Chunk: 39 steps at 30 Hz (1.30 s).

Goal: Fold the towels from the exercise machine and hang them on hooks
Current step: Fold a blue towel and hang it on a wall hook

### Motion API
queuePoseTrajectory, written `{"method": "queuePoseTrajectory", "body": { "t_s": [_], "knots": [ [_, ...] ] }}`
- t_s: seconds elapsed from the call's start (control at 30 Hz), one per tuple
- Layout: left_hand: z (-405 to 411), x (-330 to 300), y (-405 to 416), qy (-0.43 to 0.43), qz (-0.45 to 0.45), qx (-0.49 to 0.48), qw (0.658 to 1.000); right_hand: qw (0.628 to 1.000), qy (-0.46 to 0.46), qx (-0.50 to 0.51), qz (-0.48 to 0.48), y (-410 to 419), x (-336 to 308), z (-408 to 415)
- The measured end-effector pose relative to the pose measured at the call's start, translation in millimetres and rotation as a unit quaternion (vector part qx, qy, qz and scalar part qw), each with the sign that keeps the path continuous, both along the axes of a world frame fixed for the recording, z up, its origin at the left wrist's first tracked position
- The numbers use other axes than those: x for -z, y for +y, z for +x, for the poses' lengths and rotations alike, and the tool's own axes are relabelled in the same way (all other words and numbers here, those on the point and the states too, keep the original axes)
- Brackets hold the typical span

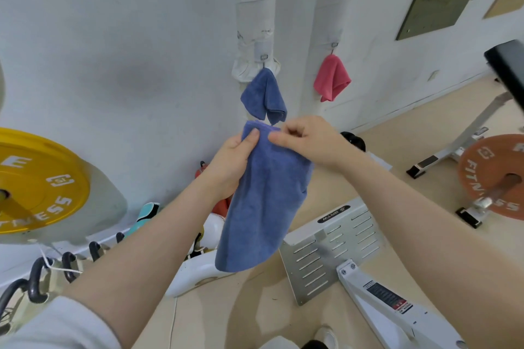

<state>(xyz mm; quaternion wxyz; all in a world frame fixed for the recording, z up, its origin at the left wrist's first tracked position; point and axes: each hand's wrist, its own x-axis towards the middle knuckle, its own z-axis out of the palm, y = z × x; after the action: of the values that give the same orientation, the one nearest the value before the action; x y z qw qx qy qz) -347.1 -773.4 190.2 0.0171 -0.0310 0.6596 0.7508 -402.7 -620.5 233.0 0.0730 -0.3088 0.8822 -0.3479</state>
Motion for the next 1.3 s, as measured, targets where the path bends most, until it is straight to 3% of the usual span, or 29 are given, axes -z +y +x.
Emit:
{"method": "queuePoseTrajectory", "body": {
  "t_s": [0.13,0.27,0.33,0.4,0.5,0.6,0.7,0.77,0.87,1.0,1.17,1.3],
  "knots": [
    [-10,-1,6,-0.038,-0.012,-0.016,0.999,0.974,-0.066,-0.085,0.197,36,-12,-18],
    [-24,0,12,-0.071,-0.010,-0.031,0.997,0.966,0.007,-0.087,0.242,53,-11,-43],
    [-31,2,13,-0.085,0.007,-0.055,0.995,0.970,0.092,-0.090,0.206,64,-10,-53],
    [-37,5,16,-0.091,0.037,-0.066,0.993,0.983,0.104,-0.100,0.114,77,-11,-61],
    [-44,4,30,-0.082,0.088,-0.049,0.992,0.991,-0.042,-0.124,-0.035,96,-12,-76],
    [-53,0,44,-0.093,0.141,-0.003,0.986,0.918,-0.268,-0.145,-0.255,113,-7,-92],
    [-62,-11,60,-0.109,0.147,0.062,0.981,0.821,-0.334,-0.073,-0.457,120,10,-104],
    [-70,-17,71,-0.103,0.140,0.062,0.983,0.766,-0.361,-0.004,-0.532,116,24,-110],
    [-82,-21,83,-0.085,0.163,0.024,0.983,0.753,-0.417,0.070,-0.505,111,39,-118],
    [-91,-22,83,-0.077,0.224,-0.033,0.971,0.734,-0.521,0.004,-0.435,115,52,-108],
    [-96,-35,75,-0.093,0.227,-0.047,0.968,0.786,-0.512,-0.080,-0.337,107,57,-90],
    [-100,-29,69,-0.094,0.290,-0.099,0.947,0.797,-0.465,-0.035,-0.383,94,41,-88]
  ]
}}
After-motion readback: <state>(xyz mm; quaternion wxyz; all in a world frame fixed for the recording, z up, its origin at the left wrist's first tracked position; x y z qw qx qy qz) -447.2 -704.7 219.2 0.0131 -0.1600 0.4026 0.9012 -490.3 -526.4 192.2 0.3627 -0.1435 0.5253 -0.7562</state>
